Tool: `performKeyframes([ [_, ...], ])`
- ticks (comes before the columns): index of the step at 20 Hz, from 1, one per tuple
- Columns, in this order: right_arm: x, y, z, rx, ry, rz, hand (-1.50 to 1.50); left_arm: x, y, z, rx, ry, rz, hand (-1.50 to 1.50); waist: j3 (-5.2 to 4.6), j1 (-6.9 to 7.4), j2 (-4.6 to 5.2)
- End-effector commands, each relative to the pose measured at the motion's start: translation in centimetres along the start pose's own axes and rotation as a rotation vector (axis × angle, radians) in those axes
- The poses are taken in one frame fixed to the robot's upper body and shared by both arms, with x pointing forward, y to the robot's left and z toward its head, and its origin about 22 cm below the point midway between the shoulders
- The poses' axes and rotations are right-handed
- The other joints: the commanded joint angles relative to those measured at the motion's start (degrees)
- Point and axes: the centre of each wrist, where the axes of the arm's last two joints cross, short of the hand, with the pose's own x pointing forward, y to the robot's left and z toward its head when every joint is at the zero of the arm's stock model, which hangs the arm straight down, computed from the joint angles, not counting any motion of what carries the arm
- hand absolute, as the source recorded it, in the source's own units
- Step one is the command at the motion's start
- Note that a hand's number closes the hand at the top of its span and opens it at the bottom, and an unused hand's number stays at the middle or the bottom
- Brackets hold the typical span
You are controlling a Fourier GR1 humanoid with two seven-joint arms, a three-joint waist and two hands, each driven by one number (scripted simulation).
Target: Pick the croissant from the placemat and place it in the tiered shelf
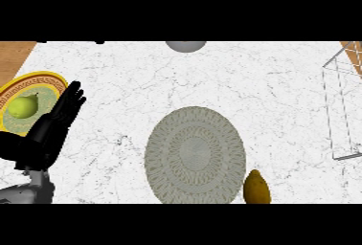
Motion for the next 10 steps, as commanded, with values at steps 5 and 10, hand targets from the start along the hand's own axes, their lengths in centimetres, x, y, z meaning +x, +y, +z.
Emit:
performKeyframes([
  [5,-3.4,2.1,4.5,-0.015,-0.025,-0.040,1.50,1.1,-0.6,-1.2,-0.036,-0.024,0.009,0.00,-0.02,1.69,0.51],
  [10,-6.0,2.7,4.8,-0.197,0.173,0.002,1.50,0.7,-1.3,-1.1,-0.040,-0.003,-0.004,0.00,-0.09,1.25,0.21],
])
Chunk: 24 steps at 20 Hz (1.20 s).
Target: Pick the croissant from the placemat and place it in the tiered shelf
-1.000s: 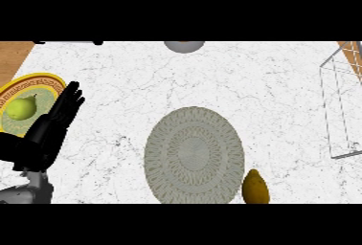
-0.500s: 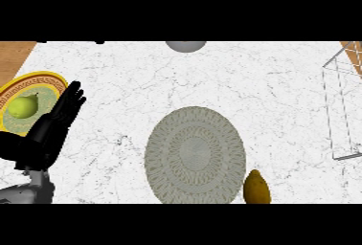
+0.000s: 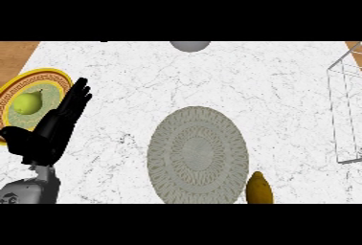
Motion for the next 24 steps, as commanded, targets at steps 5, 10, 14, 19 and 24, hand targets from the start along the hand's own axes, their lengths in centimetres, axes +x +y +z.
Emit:
performKeyframes([
  [5,0.6,-2.7,-1.0,0.277,-0.209,0.507,-1.50,0.1,-0.2,0.0,-0.002,-0.019,0.003,0.00,0.12,0.58,0.27],
  [10,-2.4,-3.1,-0.6,0.091,-0.013,0.319,-1.50,-0.7,1.0,-0.3,0.017,0.002,-0.002,0.00,-0.08,-0.19,-0.08],
  [14,-2.5,-4.1,-1.5,-0.036,-0.010,0.123,-1.50,0.5,1.1,-0.2,0.001,-0.012,-0.002,0.00,-0.05,0.37,-0.06],
  [19,-1.3,-7.6,-2.7,-0.124,0.004,-0.099,-1.50,-1.4,-0.8,0.8,0.000,0.016,0.008,0.00,-0.18,-0.50,-0.48],
  [24,-0.8,-10.7,-0.7,-0.202,0.138,-0.279,-1.50,-0.1,-0.2,0.5,0.006,-0.001,-0.004,0.00,-0.11,-0.41,-0.50],
])
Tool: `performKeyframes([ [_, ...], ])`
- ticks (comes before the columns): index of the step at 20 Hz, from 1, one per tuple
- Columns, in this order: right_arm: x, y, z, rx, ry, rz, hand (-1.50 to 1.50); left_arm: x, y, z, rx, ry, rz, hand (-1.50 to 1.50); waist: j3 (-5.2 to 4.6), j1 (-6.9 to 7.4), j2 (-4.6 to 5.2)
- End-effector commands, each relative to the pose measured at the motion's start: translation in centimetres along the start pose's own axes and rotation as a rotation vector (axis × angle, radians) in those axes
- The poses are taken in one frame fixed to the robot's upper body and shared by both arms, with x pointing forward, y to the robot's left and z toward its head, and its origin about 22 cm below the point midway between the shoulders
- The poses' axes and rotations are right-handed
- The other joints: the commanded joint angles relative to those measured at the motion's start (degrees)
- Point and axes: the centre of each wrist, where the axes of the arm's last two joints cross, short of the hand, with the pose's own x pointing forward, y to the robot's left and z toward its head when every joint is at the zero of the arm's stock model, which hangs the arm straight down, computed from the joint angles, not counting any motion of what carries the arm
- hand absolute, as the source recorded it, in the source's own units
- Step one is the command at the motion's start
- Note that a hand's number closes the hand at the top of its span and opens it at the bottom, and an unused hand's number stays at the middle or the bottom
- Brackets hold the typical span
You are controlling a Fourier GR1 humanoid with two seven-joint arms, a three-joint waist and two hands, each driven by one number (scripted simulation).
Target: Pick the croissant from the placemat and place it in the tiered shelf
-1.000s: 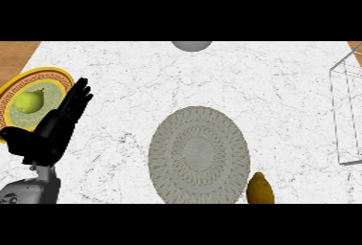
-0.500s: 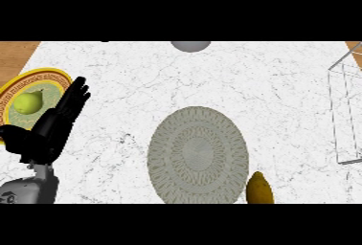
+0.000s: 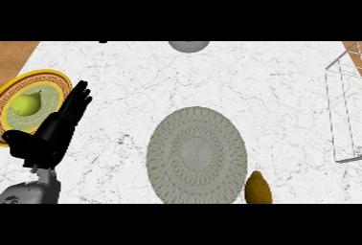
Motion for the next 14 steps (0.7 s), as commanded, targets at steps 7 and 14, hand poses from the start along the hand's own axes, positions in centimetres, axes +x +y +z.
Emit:
performKeyframes([
  [7,-0.9,-3.6,3.3,0.009,0.273,-0.482,-1.50,0.3,-0.7,-0.1,-0.030,-0.022,0.003,0.00,0.12,1.87,1.04],
  [14,-0.5,-5.3,4.1,0.012,0.350,-0.597,-1.50,0.8,-1.0,-0.5,-0.033,-0.041,0.010,0.00,0.49,2.16,1.46],
])
